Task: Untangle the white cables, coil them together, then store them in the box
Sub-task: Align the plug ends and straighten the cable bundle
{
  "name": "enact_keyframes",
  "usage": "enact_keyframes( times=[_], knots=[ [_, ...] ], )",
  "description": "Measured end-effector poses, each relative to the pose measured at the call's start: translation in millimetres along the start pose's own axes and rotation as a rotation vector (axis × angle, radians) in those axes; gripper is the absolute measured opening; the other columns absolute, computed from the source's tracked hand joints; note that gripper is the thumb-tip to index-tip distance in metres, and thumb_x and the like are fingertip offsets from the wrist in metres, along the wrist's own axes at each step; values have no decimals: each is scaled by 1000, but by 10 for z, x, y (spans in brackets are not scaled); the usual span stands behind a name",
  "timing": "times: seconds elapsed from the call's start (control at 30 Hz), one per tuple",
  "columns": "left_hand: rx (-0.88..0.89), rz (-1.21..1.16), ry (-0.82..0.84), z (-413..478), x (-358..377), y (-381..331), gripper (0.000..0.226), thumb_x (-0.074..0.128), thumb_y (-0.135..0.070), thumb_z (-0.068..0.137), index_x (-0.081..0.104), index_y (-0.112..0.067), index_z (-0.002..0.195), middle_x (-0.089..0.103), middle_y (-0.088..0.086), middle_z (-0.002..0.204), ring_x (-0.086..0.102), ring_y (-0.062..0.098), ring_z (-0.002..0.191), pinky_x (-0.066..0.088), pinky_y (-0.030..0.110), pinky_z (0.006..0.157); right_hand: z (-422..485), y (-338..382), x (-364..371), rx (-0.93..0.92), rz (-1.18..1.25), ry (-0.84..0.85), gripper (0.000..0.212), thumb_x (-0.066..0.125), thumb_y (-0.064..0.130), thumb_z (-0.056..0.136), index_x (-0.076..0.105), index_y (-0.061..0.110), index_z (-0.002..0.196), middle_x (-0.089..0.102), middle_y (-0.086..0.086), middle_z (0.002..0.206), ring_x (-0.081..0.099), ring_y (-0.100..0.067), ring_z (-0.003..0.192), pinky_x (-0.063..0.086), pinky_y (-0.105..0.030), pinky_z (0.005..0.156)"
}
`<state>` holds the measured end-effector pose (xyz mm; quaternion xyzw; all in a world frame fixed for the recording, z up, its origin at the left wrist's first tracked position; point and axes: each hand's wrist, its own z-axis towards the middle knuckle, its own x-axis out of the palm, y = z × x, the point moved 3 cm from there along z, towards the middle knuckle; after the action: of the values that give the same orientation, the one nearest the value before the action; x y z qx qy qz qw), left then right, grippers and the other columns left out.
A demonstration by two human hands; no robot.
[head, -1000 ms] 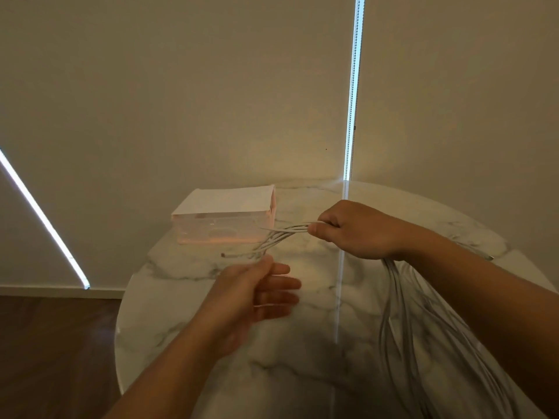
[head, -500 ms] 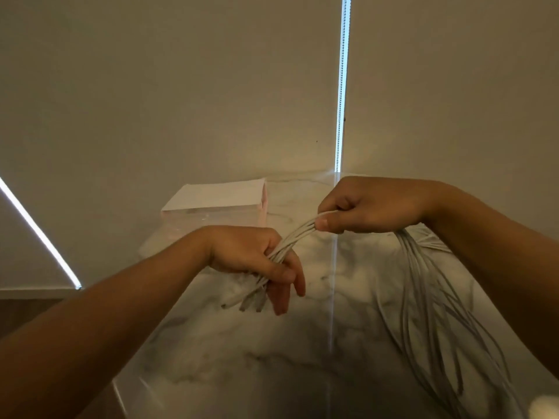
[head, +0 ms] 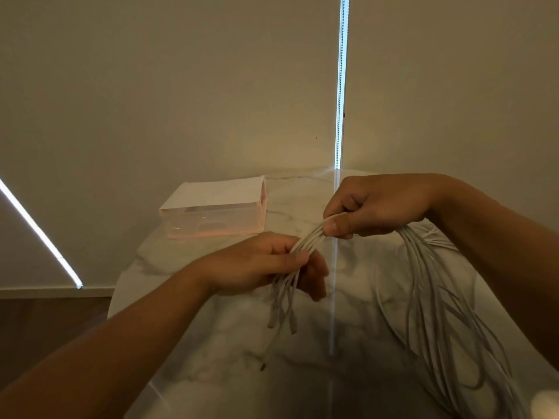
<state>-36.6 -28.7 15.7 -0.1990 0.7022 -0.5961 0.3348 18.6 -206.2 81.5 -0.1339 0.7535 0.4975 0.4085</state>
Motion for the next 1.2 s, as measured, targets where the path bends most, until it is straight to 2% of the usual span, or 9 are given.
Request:
enact_keyframes(
  times=[0.07,0.17,0.4,0.5,0.63,0.8,0.9,1.03,1.2],
  knots=[
    [-35,-209,86,25,29,-48,29,45,-28,98,60,-6,108,64,12,79,65,25,69,54,32,69,36,50,-6,-7,-8,29,38,52,25,100,53,4,69,37,4,44,27,-13,39,27,-23,42],
    [-51,-482,83,54,28,-33,29,55,-44,91,57,-16,86,37,-5,56,30,4,41,32,14,41,36,61,-42,-18,37,-14,36,53,29,98,57,5,72,39,0,45,29,-16,39,30,-22,42],
    [97,-493,-533,-58,-365,-162,35,44,-44,91,45,-21,65,21,-9,49,5,8,43,6,17,40,-9,-354,333,-24,909,-149,28,55,22,94,56,13,67,32,-4,60,39,-14,42,47,-27,48],
    [108,-576,-545,-106,-347,-68,38,41,-48,91,45,-21,64,21,-9,49,4,9,44,6,19,41,-22,-421,354,2,1065,-260,25,53,33,91,52,12,78,23,-2,65,22,-9,43,27,-19,39],
    [30,-618,-415,-116,-159,52,47,35,-54,93,43,-21,61,22,-8,48,5,9,43,6,22,41,-70,-314,153,11,898,-496,37,45,42,97,46,14,71,20,0,60,14,-9,43,13,-16,39],
    [-39,-499,-530,-138,-123,-80,46,38,-51,96,37,-24,59,18,-8,48,8,7,40,5,20,41,-125,-299,53,155,96,-508,40,40,41,102,61,12,84,55,3,60,50,-15,52,44,-27,52],
    [-117,-419,-587,-91,-191,-239,48,37,-48,100,36,-25,58,18,-9,49,10,5,38,6,18,40,-80,-284,45,220,-68,-485,28,50,41,98,61,25,118,65,13,109,60,-3,98,45,-25,86],
    [-202,-305,-575,11,-242,-399,48,36,-46,101,36,-25,58,17,-9,49,10,5,37,5,17,40,-17,43,36,110,-195,-771,65,59,31,94,28,27,151,36,7,153,37,-11,136,29,-23,106],
    [-215,-283,-545,22,-324,-596,48,34,-46,102,35,-25,59,18,-10,48,11,4,35,5,16,38,193,148,184,-34,-163,-798,17,51,23,100,62,18,112,68,5,94,64,-9,80,50,-27,75]
  ],
)
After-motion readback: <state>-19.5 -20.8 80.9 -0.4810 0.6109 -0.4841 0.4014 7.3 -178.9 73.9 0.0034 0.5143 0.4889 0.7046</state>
